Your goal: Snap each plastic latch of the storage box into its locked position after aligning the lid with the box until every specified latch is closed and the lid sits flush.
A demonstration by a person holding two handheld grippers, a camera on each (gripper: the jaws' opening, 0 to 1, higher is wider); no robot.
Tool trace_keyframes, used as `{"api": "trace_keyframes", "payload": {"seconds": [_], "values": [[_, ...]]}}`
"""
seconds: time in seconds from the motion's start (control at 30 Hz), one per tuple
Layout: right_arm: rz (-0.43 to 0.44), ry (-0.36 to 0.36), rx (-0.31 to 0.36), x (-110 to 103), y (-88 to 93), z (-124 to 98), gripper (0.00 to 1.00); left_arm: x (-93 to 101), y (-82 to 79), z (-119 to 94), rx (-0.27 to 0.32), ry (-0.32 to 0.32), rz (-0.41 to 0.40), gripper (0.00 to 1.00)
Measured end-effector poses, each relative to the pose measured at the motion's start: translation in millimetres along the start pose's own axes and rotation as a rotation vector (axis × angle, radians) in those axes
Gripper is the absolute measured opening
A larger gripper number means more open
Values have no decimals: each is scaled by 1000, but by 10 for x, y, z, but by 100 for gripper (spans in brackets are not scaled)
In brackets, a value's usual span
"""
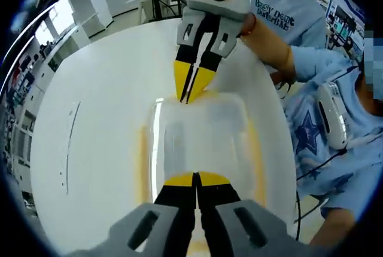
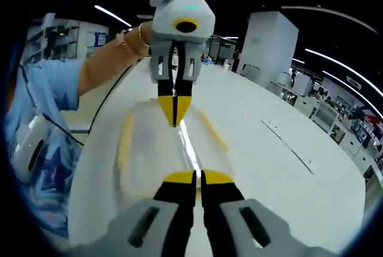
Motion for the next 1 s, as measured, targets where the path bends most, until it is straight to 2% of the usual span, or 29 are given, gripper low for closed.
{"api": "trace_keyframes", "payload": {"seconds": [0.1,0.3,0.47,0.63,0.67,0.7,0.77,0.9,0.93,1.0], "values": [[-2,12,-8,0,6,-7,2,-14,-21,30,-93,18,-11,0],[-3,13,-14,-24,0,6,2,-7,-73,63,-196,13,27,0],[-21,23,-32,-3,-3,3,2,-1,-75,62,-215,-3,60,0],[-2,27,-17,14,29,-55,2,-24,-92,73,-227,-6,35,0],[3,34,-27,27,48,-69,2,-20,-97,78,-235,-6,37,0],[13,55,-64,57,119,-90,2,-23,-101,82,-245,-7,33,0],[-1,27,-1,45,75,-88,2,-17,-110,86,-259,-7,31,0],[12,16,76,59,135,-103,0,-15,-106,82,-265,-12,47,0],[28,-7,103,46,138,-106,0,-15,-107,82,-265,-12,47,0],[33,-11,120,66,163,-135,0,-19,-108,85,-266,-12,43,0]]}}
Point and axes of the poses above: the point that each gripper's makers call its tool centre point, and the gripper's own axes: z roughly forward along the fingers, x roughly to its right, y roughly out of its underside, the point moved 4 cm from there along -z, roughly backward along the fingers, and after that the axes turned 13 degrees about -y, right-handed, at the moved point
